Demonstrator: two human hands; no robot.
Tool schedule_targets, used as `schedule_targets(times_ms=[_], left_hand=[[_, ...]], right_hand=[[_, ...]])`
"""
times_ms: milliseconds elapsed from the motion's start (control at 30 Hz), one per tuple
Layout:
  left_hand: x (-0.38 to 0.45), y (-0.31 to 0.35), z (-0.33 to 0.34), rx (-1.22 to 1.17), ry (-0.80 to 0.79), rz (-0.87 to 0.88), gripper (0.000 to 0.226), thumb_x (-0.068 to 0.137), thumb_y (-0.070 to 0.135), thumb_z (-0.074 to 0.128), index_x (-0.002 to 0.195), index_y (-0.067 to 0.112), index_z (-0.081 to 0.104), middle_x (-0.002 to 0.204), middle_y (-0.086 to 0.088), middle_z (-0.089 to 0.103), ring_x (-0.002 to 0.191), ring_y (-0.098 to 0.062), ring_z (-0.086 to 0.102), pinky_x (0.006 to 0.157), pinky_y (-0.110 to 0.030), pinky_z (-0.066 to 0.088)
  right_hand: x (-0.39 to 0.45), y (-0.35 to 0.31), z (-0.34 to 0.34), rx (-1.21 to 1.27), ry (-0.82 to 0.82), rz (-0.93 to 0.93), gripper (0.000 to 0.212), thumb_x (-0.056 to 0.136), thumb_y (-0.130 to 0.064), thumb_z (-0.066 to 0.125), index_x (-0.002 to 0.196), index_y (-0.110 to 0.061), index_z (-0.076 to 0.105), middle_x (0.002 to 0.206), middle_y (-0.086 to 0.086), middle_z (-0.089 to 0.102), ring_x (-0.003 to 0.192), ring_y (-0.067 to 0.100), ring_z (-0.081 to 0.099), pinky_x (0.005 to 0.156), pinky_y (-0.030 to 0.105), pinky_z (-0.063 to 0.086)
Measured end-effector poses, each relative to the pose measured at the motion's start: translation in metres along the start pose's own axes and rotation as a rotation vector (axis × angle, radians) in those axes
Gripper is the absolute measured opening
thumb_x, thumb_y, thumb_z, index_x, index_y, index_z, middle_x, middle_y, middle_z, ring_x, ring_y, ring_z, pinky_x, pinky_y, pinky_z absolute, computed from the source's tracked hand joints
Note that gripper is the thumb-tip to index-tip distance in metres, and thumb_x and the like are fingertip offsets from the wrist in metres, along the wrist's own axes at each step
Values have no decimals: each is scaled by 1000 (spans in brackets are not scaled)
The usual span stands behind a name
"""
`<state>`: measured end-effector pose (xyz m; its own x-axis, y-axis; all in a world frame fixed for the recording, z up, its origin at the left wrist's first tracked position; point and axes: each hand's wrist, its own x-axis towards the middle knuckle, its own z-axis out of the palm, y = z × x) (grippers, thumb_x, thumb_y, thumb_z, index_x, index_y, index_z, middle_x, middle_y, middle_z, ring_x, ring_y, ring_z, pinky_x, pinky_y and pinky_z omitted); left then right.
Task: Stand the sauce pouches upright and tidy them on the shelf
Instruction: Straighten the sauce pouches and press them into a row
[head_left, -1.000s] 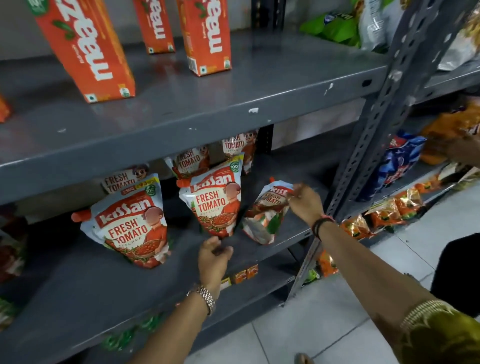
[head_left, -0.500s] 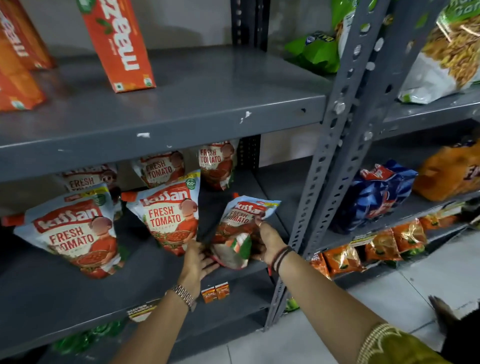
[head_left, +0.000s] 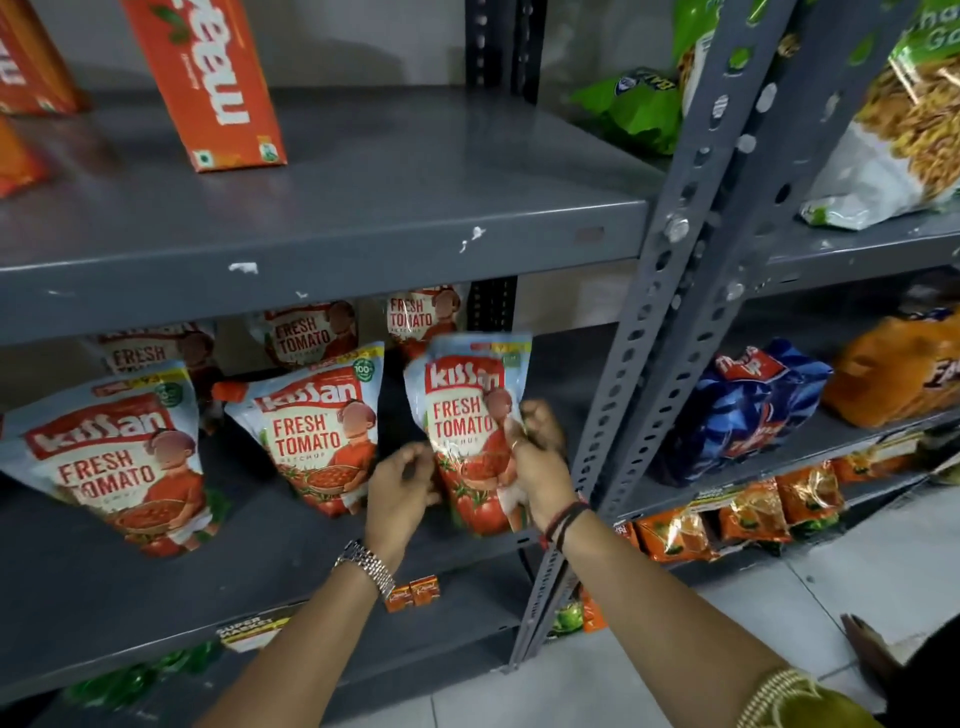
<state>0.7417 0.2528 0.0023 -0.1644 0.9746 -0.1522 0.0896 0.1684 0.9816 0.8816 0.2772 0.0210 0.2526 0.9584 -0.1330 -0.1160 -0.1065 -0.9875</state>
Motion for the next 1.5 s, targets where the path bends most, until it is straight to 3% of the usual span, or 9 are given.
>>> schedule_targets(times_ms=[133,333,533,667,733,867,1033,1133,1500], left_hand=[[16,6,14,-186,111,47,16,93,10,50,102,11,63,105,-7,66,99,-18,63,82,-29,55],[28,-29,19,-79,191,-47,14,85,12,54,80,21,64,88,-6,67,91,-26,63,92,-55,51],[21,-14,20,-61,240,25,14,92,19,49,89,18,63,99,-8,68,96,-24,63,92,-45,51],[24,-15,16,-5,242,66,18,94,19,42,90,15,60,106,-20,64,86,-22,58,77,-35,46],[23,-16,14,-34,190,27,29,92,31,41,103,13,61,116,-14,63,99,-20,59,90,-35,46],[19,-19,11,-146,150,-92,77,77,68,34,140,24,41,147,0,45,135,-21,41,112,-47,34],[-6,-18,20,-85,19,-137,67,91,58,31,149,24,21,156,0,28,142,-22,30,116,-46,27],[-11,-25,27,-122,-103,-131,90,73,82,31,148,41,3,161,8,9,148,-15,13,119,-50,18],[33,-17,27,-186,-199,-111,106,59,89,37,148,40,8,159,2,19,145,-19,24,118,-49,21]], right_hand=[[21,-20,8,-74,6,-84,13,95,-13,44,93,-22,54,90,8,67,71,21,59,52,29,46],[27,0,15,-198,2,-25,22,92,-4,43,104,-14,59,107,6,65,101,21,62,92,41,52],[28,-1,12,-190,68,-34,17,94,-10,45,102,-10,61,96,-2,67,70,7,62,54,22,50],[28,5,11,-247,70,-25,15,92,-11,49,96,-13,63,103,2,71,93,16,65,85,34,55],[28,9,11,-278,70,-20,14,92,-13,48,96,-14,61,107,3,71,100,18,65,91,36,54],[22,11,12,-277,58,28,20,94,-17,40,102,-20,58,115,5,68,105,22,63,92,42,54],[2,24,13,-44,-11,284,31,95,-40,39,122,-27,50,125,0,59,112,21,57,102,48,47],[-3,28,14,106,-94,391,43,93,-51,34,122,-26,55,124,4,62,114,22,58,104,46,45],[29,11,24,169,-110,393,52,94,-56,21,111,-23,58,126,11,62,108,22,59,102,42,47]])
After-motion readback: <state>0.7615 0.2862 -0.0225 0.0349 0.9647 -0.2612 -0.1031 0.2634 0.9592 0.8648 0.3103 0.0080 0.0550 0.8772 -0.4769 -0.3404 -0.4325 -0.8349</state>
